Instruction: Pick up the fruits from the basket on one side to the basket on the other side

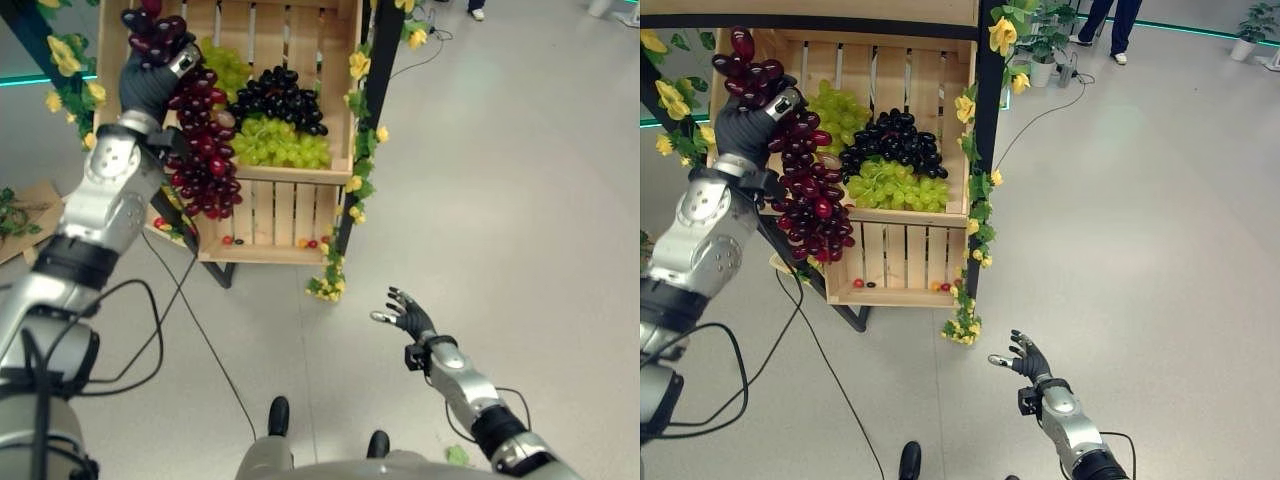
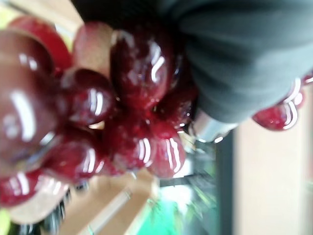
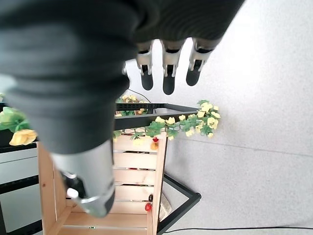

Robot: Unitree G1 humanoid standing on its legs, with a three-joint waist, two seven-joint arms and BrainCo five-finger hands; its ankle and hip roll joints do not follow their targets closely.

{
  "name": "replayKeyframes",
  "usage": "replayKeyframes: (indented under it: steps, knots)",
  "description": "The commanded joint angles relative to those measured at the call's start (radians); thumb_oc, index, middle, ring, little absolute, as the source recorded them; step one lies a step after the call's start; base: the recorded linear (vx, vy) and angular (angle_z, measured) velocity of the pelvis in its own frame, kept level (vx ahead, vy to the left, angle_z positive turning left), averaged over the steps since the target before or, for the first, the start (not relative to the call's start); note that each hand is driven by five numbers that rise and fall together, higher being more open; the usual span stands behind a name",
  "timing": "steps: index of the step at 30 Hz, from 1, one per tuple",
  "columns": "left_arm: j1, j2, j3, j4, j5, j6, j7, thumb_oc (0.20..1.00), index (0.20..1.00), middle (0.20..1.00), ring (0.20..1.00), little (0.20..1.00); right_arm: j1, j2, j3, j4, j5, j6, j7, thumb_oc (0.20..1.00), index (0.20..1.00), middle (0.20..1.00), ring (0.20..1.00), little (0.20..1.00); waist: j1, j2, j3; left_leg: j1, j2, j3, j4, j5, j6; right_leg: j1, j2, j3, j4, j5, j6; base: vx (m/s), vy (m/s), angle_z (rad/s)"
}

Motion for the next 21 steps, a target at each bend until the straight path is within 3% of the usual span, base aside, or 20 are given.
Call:
replayKeyframes:
  steps: [1, 11, 13, 14, 17, 19, 21]
  knots:
    - [-0.214, 0.025, -0.032, 0.172, 0.052, -0.016, 0.016, 0.2, 0.2, 0.2, 0.2, 0.2, -0.044, -0.03, 0.016, -0.029, 0.031, -0.043, -0.016, 1.0, 1.0, 1.0, 1.0, 1.0, -0.009, 0.045, -0.03, 0.036, 0.053, 0.072, 0.003, -0.117, -0.046, 0.006, -0.116, 0.002, 0.092, -0.053, 0.123, 0.0, 0.0, -0.07]
    - [-0.426, -0.009, -0.191, 0.507, 0.278, 0.048, 0.014, 0.2, 0.2, 0.2, 0.2, 0.2, -0.054, -0.034, 0.035, -0.019, 0.051, -0.056, -0.025, 1.0, 1.0, 1.0, 1.0, 1.0, -0.033, 0.054, -0.005, 0.022, 0.058, 0.092, 0.002, -0.111, -0.046, -0.017, -0.121, 0.01, 0.09, -0.038, 0.129, 0.0, 0.004, -0.03]
    - [-0.482, -0.008, -0.228, 0.573, 0.348, 0.06, 0.014, 0.2, 0.2, 0.2, 0.2, 0.2, -0.051, -0.038, 0.036, -0.014, 0.051, -0.059, -0.027, 1.0, 1.0, 1.0, 1.0, 1.0, -0.037, 0.056, -0.001, 0.017, 0.059, 0.096, 0.003, -0.111, -0.046, -0.023, -0.122, 0.013, 0.088, -0.034, 0.13, 0.02, 0.016, -0.15]
    - [-0.55, 0.003, -0.283, 0.63, 0.459, 0.07, 0.017, 0.2, 0.2, 0.2, 0.2, 0.2, -0.048, -0.05, 0.039, -0.013, 0.053, -0.064, -0.029, 1.0, 1.0, 1.0, 1.0, 1.0, -0.045, 0.062, 0.001, 0.013, 0.061, 0.103, 0.003, -0.109, -0.045, -0.027, -0.122, 0.014, 0.082, -0.031, 0.131, 0.03, 0.015, -0.14]
    - [-0.596, 0.0, -0.313, 0.67, 0.526, 0.081, 0.029, 0.2, 0.2, 0.2, 0.2, 0.2, -0.05, -0.049, 0.037, -0.01, 0.062, -0.072, -0.031, 1.0, 1.0, 1.0, 1.0, 1.0, -0.05, 0.061, 0.009, 0.01, 0.061, 0.108, 0.002, -0.108, -0.046, -0.033, -0.124, 0.017, 0.081, -0.027, 0.132, 0.01, 0.011, -0.06]
    - [-0.69, 0.011, -0.407, 0.697, 0.712, 0.086, 0.075, 0.2, 0.2, 0.2, 0.2, 0.2, -0.047, -0.057, 0.041, -0.014, 0.072, -0.088, -0.032, 1.0, 1.0, 1.0, 1.0, 1.0, -0.056, 0.065, 0.015, 0.003, 0.062, 0.115, 0.001, -0.106, -0.046, -0.044, -0.126, 0.022, 0.078, -0.021, 0.135, 0.0, 0.013, -0.04]
    - [-0.716, 0.006, -0.431, 0.704, 0.751, 0.091, 0.095, 0.2, 0.2, 0.2, 0.2, 0.2, -0.045, -0.06, 0.045, -0.018, 0.072, -0.094, -0.031, 1.0, 1.0, 1.0, 1.0, 1.0, -0.058, 0.064, 0.017, -0.001, 0.062, 0.118, 0.001, -0.104, -0.045, -0.047, -0.126, 0.022, 0.077, -0.02, 0.135, 0.01, 0.008, -0.06]
